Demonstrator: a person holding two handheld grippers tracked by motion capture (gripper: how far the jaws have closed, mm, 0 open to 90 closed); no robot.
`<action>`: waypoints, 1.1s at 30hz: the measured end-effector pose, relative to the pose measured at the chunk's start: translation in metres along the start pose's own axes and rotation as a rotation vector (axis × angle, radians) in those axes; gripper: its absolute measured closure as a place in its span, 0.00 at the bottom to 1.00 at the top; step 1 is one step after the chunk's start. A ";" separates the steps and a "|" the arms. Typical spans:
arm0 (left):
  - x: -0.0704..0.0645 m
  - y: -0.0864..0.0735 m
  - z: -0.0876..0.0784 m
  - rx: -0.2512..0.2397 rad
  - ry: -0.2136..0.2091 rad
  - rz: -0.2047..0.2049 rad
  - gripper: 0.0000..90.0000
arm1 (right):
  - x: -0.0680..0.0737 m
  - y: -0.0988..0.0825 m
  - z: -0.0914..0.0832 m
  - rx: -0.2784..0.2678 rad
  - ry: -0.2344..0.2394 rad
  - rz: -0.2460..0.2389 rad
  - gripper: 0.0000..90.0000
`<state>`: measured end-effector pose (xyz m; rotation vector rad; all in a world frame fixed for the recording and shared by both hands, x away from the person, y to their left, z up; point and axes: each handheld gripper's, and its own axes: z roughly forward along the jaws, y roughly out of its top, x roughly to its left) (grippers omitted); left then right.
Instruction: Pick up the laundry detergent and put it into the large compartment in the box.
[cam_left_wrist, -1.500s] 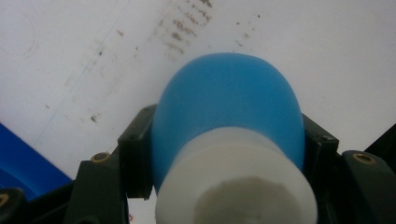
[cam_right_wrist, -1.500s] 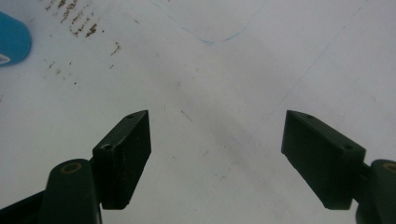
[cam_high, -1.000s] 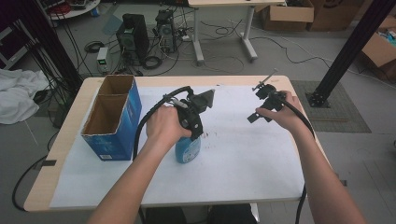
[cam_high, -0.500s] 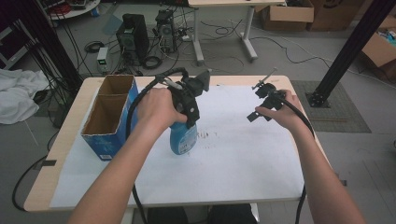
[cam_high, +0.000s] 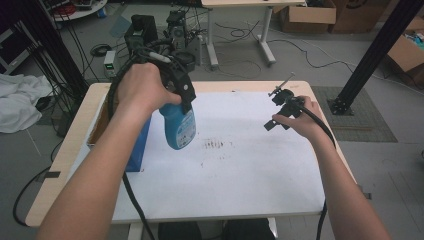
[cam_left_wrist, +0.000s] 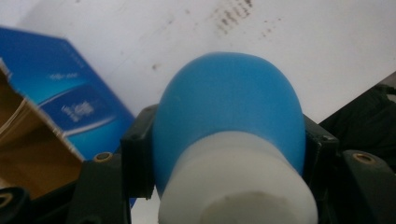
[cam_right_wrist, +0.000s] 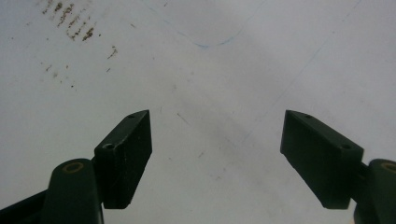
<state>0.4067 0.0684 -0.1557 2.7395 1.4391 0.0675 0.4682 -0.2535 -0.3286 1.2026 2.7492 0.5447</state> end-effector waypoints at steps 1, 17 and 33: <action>0.006 -0.002 -0.003 0.004 0.004 -0.019 0.42 | 0.000 0.000 0.000 0.002 0.000 0.000 0.27; 0.091 -0.046 -0.043 -0.046 0.040 -0.328 0.42 | -0.004 0.000 0.001 0.007 -0.006 0.007 0.28; 0.140 -0.082 -0.058 -0.075 0.097 -0.504 0.42 | -0.009 -0.001 0.003 0.019 -0.005 0.017 0.27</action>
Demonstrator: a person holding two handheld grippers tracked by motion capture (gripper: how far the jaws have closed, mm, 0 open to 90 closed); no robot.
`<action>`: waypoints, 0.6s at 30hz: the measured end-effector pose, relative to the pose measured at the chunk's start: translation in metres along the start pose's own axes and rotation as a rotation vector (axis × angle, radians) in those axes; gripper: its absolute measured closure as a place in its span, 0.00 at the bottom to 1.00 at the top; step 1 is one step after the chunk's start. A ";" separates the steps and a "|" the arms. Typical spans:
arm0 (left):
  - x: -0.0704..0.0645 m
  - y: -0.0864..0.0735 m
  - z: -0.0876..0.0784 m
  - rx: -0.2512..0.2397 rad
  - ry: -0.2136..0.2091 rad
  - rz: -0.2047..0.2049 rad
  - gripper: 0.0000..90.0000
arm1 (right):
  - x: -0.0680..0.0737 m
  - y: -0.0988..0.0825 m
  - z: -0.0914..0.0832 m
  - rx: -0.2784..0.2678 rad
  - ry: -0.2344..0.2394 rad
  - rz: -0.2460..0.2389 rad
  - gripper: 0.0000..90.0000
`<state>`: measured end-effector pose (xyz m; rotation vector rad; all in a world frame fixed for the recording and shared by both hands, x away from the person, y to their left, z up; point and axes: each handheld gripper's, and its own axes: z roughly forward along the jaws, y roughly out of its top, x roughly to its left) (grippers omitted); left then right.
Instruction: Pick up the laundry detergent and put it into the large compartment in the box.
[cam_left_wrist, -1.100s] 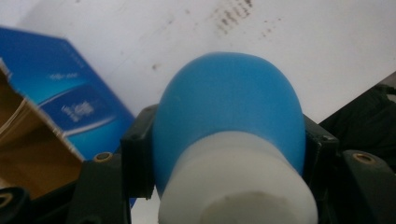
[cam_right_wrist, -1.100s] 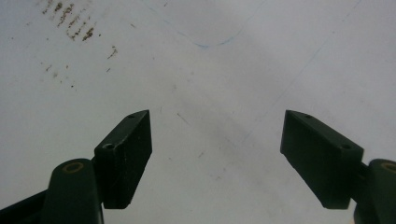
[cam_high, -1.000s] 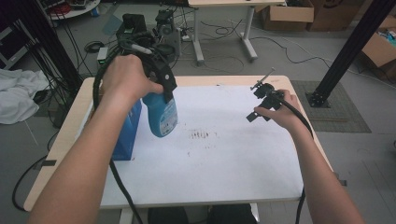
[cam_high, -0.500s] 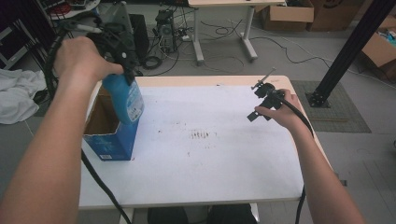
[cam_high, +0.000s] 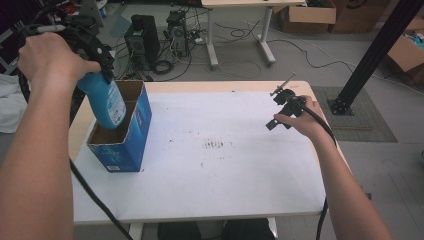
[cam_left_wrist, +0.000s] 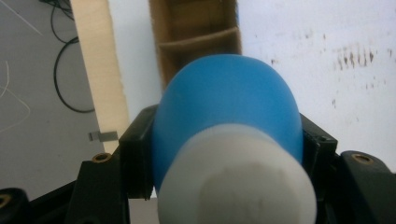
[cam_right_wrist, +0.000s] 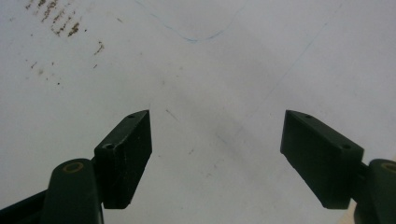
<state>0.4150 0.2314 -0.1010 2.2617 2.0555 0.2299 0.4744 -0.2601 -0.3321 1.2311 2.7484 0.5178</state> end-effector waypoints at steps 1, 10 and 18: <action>0.002 0.000 0.001 -0.004 -0.007 -0.012 0.42 | -0.001 0.000 0.000 -0.004 -0.001 -0.005 0.27; 0.009 -0.001 0.009 -0.005 0.009 -0.032 0.42 | -0.001 -0.001 -0.001 0.002 -0.005 -0.003 0.27; 0.010 -0.001 0.023 0.006 0.005 -0.039 0.42 | 0.000 -0.001 0.000 0.009 -0.008 0.000 0.27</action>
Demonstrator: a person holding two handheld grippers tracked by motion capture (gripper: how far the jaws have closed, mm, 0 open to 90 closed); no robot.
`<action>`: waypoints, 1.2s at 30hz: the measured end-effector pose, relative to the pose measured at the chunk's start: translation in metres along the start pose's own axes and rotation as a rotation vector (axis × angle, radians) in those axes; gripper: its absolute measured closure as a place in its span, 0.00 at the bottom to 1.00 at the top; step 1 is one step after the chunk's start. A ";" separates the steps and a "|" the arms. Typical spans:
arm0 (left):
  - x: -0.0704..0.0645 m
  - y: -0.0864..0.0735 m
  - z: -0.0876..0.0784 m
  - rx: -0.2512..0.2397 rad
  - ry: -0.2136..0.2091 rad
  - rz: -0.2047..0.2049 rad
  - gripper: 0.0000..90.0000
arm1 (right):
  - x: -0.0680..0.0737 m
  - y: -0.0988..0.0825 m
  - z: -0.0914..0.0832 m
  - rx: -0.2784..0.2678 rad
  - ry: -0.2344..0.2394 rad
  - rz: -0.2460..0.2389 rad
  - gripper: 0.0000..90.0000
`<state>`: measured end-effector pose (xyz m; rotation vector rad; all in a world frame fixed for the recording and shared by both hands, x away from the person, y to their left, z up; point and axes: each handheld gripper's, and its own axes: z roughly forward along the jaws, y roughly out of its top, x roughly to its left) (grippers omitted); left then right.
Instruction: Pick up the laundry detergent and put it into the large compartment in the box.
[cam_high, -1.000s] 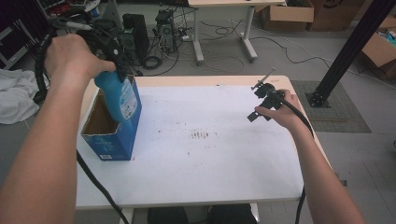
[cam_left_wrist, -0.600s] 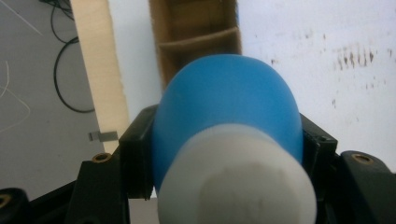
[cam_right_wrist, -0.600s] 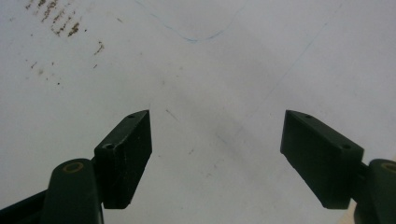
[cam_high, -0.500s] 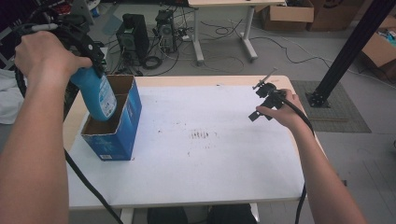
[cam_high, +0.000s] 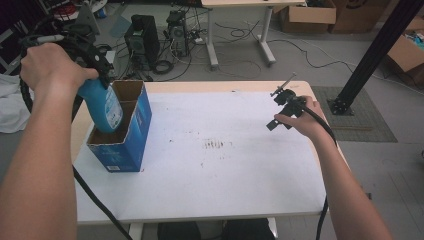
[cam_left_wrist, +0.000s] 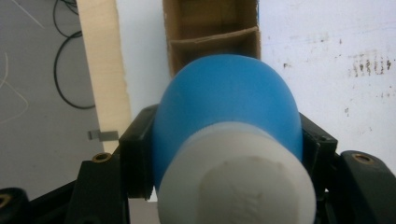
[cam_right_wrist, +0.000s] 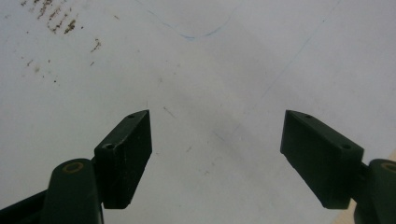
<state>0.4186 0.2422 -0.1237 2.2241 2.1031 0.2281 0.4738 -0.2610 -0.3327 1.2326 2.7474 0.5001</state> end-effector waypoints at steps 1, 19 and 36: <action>0.000 0.000 0.003 0.001 0.000 0.000 0.42 | 0.000 0.000 0.000 0.000 0.000 -0.001 0.27; -0.004 0.001 0.058 0.060 0.006 0.005 0.42 | -0.002 -0.002 0.000 -0.001 -0.001 -0.002 0.27; -0.008 -0.002 0.107 0.118 0.004 0.007 0.42 | -0.004 -0.004 0.001 0.004 -0.004 0.001 0.27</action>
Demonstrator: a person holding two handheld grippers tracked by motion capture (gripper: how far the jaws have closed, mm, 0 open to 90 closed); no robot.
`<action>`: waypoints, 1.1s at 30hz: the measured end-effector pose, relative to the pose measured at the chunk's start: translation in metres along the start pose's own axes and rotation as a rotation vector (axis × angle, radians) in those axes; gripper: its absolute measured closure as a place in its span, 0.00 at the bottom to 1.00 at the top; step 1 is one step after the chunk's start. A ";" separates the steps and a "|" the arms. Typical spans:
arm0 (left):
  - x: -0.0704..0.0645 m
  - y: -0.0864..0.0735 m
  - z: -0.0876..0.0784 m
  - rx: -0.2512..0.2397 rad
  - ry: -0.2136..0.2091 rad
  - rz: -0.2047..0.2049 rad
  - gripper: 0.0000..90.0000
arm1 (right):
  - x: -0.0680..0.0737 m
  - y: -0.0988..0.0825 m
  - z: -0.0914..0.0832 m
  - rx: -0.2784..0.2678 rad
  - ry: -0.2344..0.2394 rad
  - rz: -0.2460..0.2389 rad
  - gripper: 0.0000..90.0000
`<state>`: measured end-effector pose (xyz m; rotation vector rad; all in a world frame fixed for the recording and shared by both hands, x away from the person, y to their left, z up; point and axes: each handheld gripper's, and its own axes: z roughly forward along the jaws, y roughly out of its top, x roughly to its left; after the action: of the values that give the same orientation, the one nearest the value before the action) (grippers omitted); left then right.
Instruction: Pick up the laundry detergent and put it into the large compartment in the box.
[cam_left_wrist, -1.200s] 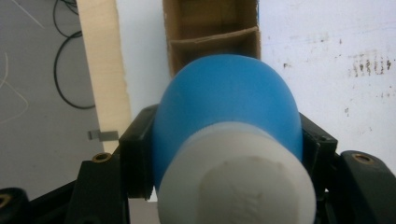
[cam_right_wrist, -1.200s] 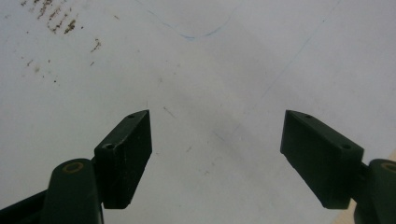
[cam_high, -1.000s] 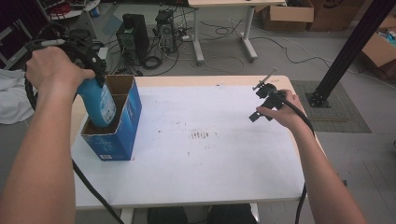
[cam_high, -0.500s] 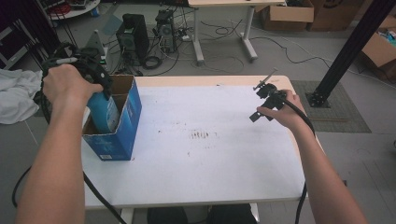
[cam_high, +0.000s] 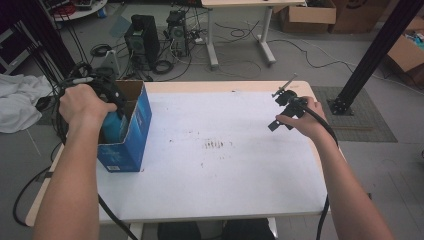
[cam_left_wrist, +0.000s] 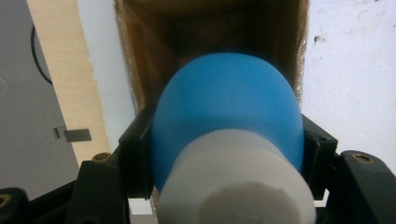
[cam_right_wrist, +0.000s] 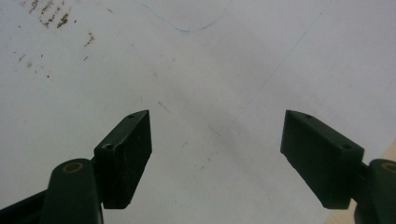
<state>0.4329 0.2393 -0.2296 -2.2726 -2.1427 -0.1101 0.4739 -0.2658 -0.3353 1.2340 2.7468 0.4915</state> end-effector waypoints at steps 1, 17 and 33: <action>0.000 0.000 0.001 0.001 0.000 0.000 0.42 | 0.000 0.000 0.000 0.001 -0.002 0.001 0.27; -0.002 0.001 0.031 0.029 0.002 0.004 0.42 | -0.001 -0.003 0.003 0.005 0.000 0.001 0.27; 0.003 0.000 0.050 0.048 -0.002 -0.007 0.42 | -0.005 -0.006 0.002 0.009 0.001 0.014 0.27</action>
<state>0.4354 0.2452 -0.2792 -2.2404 -2.1300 -0.0557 0.4736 -0.2724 -0.3392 1.2568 2.7458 0.4824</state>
